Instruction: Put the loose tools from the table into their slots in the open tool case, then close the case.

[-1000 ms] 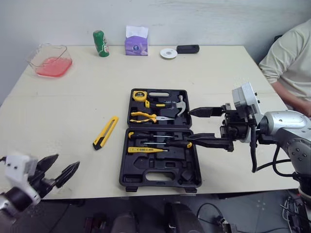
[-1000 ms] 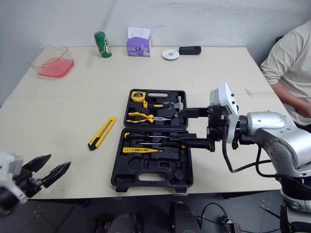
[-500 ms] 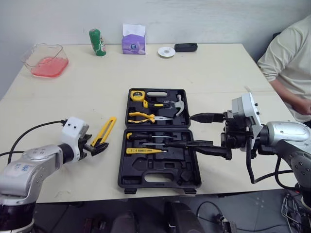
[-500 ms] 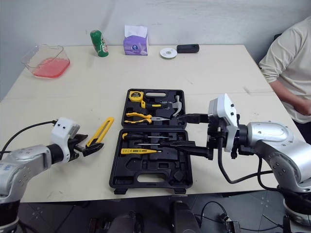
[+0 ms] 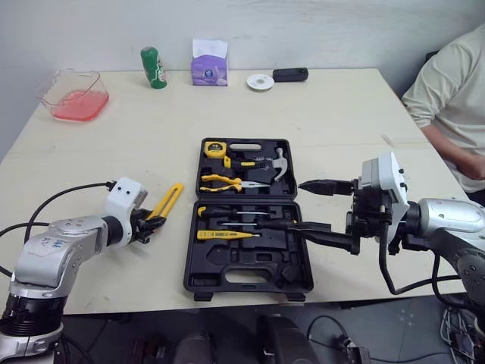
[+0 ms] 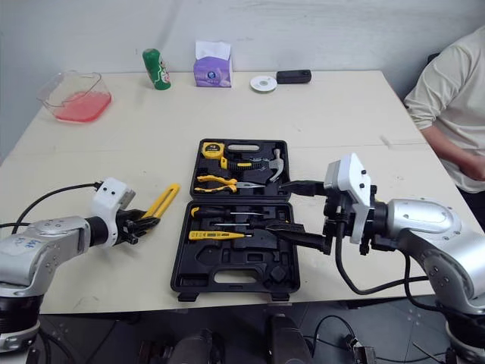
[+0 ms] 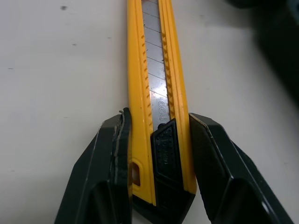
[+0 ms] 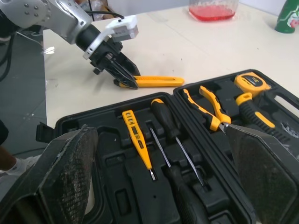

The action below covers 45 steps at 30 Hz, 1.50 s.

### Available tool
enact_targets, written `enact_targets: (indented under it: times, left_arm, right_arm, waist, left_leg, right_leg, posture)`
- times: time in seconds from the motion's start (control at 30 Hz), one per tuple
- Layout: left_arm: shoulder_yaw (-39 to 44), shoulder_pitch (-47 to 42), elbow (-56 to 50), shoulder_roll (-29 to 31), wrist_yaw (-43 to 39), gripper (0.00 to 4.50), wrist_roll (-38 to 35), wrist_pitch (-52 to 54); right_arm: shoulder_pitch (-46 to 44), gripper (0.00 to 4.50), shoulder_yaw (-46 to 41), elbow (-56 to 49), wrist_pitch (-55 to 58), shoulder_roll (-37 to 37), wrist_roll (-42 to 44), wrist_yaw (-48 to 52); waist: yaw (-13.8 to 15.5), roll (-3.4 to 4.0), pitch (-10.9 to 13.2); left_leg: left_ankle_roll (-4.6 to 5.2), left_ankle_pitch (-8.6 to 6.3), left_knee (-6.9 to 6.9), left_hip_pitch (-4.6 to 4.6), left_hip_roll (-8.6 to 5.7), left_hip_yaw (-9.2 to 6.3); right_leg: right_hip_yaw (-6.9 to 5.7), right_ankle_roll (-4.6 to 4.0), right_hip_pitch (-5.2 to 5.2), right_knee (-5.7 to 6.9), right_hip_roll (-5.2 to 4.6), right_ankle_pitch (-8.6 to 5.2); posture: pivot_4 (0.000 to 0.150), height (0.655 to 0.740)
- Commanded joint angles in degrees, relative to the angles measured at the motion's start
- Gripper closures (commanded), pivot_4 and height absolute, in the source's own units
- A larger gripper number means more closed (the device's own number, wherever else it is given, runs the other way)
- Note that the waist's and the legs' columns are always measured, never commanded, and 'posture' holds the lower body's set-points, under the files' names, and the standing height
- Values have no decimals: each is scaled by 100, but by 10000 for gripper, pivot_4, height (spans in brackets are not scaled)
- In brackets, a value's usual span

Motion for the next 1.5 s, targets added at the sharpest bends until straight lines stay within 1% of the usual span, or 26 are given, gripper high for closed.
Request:
enact_targets:
  times: [0.03, 0.07, 0.17, 0.27, 0.37, 0.47, 0.53, 0.6, 0.7, 0.77, 0.87, 1.0, 1.03, 1.07, 1.17, 1.2, 1.27, 1.37, 1.47, 1.5]
  left_arm:
    - [179, -827, -703, 784, -1357, 31619, -719, -273]
    - [96, -939, -768, 906, -1598, 31619, -872, -246]
    - [-686, -1300, -1107, 955, -2117, 31619, -1005, -342]
    - [-1920, -1969, -1097, 402, -2298, 31619, -745, -362]
    - [-2676, -2345, -914, 203, -2432, 31619, -315, -512]
    - [-3286, -2611, -724, 70, -2650, 31619, 49, -721]
    - [-3895, -2857, -374, -162, -2717, 31619, 595, -1047]
    - [-4195, -2983, -146, -296, -2817, 31619, 901, -1231]
    - [-4370, -2971, -153, -251, -3174, 31619, 1054, -1456]
    - [-4476, -2945, -77, -230, -3198, 31619, 1269, -1495]
    - [-4424, -2866, 15, -297, -3260, 31619, 1427, -1674]
    - [-4314, -2833, 61, -404, -3360, 31619, 1438, -1681]
    - [-4270, -2825, 42, -416, -3401, 21461, 1399, -1654]
    - [-4220, -2823, 11, -411, -3448, 18421, 1359, -1626]
    - [-4018, -2831, -51, -323, -3635, 4512, 1260, -1663]
    - [-3894, -2811, -80, -310, -3734, 619, 1149, -1698]
    - [-3621, -2719, -119, -317, -3936, 619, 926, -1897]
    - [-3080, -2309, -15, -522, -4087, 619, 686, -2771]
    - [-2678, -1634, 452, -1080, -4069, 8791, 496, -3768]
    - [-2601, -1492, 595, -1222, -4087, 13352, 439, -3845]
  right_arm:
    - [94, 0, -307, -272, 112, -213, 273, 77]
    - [122, 0, -326, -298, 147, -259, 325, 80]
    - [373, 0, -442, -439, 275, -419, 502, 139]
    - [808, 0, -716, -596, 502, -712, 728, 252]
    - [1074, 0, -875, -688, 589, -899, 813, 278]
    - [1358, 0, -1024, -814, 637, -1008, 817, 262]
    - [1608, 0, -1145, -902, 632, -998, 708, 159]
    - [1734, 0, -1218, -945, 618, -981, 671, 69]
    - [1836, 0, -1288, -990, 596, -976, 681, 0]
    - [1892, 0, -1306, -1019, 588, -965, 678, -36]
    - [1955, 0, -1326, -1080, 579, -932, 728, -114]
    - [1991, 0, -1237, -1052, 489, -903, 637, -159]
    - [1984, 0, -1221, -1043, 476, -900, 626, -168]
    - [1977, 0, -1212, -1035, 468, -899, 620, -173]
    - [1976, 0, -1179, -1027, 442, -897, 583, -175]
    - [1982, 0, -1171, -1030, 432, -898, 571, -172]
    - [1992, 0, -1164, -1033, 413, -902, 556, -165]
    - [2007, 0, -1147, -1021, 370, -904, 523, -151]
    - [1963, 0, -1040, -1016, 329, -870, 474, -191]
    - [1951, 0, -997, -1032, 322, -855, 458, -210]
  waist:
    - [0, -22, 14]
    - [7, -18, 14]
    - [26, 53, 4]
    - [91, 60, 11]
    - [120, 37, 24]
    - [87, 35, 26]
    - [104, 36, 25]
    - [137, 36, 26]
    - [127, 34, 27]
    - [138, 34, 27]
    - [149, 34, 27]
    - [150, 34, 27]
    - [150, 34, 27]
    - [147, 34, 27]
    - [142, 34, 27]
    - [145, 34, 27]
    - [144, 34, 27]
    - [145, 34, 27]
    - [151, 40, 23]
    - [149, 38, 24]
  left_leg:
    - [-6, 4, 2, -13, 1, -7]
    - [-8, 5, 5, -24, 1, -14]
    - [0, 1, -1, -21, -10, -15]
    - [12, -4, 6, -33, -16, -12]
    - [11, -5, 46, -70, -7, -21]
    - [7, -9, 60, -60, -5, -11]
    - [8, -7, 65, -57, -6, -13]
    - [9, -8, 84, -59, -8, -16]
    - [20, -14, 93, -65, -4, -10]
    - [20, -15, 93, -68, -1, -11]
    - [21, -15, 100, -67, -2, -11]
    - [25, -14, 103, -66, -4, -12]
    - [25, -14, 103, -66, -4, -12]
    - [25, -14, 103, -67, -3, -12]
    - [25, -15, 102, -70, -3, -11]
    - [25, -15, 102, -70, -2, -10]
    - [25, -15, 102, -70, -2, -10]
    - [25, -14, 104, -68, 1, -8]
    - [25, -15, 104, -65, 2, -8]
    - [26, -15, 105, -63, 1, -8]
  right_leg:
    - [-8, -2, -10, 2, 1, -1]
    - [-15, -3, -16, 0, -1, -1]
    - [-19, -2, 2, -27, -11, -1]
    - [-15, 9, -1, -35, -6, -1]
    - [1, 31, -21, -39, 40, 13]
    - [24, 28, -19, -26, 59, 15]
    - [28, 28, -18, -16, 61, 15]
    - [27, 28, -15, -7, 64, 14]
    - [38, 30, -22, -3, 64, 15]
    - [41, 31, -31, 0, 62, 16]
    - [41, 31, -31, 6, 60, 15]
    - [42, 34, -28, 10, 60, 17]
    - [42, 34, -28, 10, 61, 17]
    - [42, 34, -29, 10, 61, 17]
    - [43, 35, -33, 8, 62, 17]
    - [43, 35, -34, 9, 62, 17]
    - [43, 35, -35, 10, 62, 17]
    - [45, 35, -35, 16, 58, 17]
    - [44, 35, -30, 16, 54, 17]
    - [44, 35, -28, 16, 50, 17]
  posture:
    - [1500, 7400]
    - [1500, 7400]
    - [1500, 7400]
    - [1500, 7400]
    - [1500, 7400]
    - [1500, 7400]
    - [1500, 7400]
    - [1500, 7400]
    - [1500, 7400]
    - [1500, 7400]
    - [1500, 7400]
    - [1500, 7400]
    - [1500, 7400]
    - [1500, 7400]
    - [1500, 7400]
    - [1500, 7400]
    - [1500, 7400]
    - [1500, 7400]
    - [1500, 7400]
    - [1500, 7400]
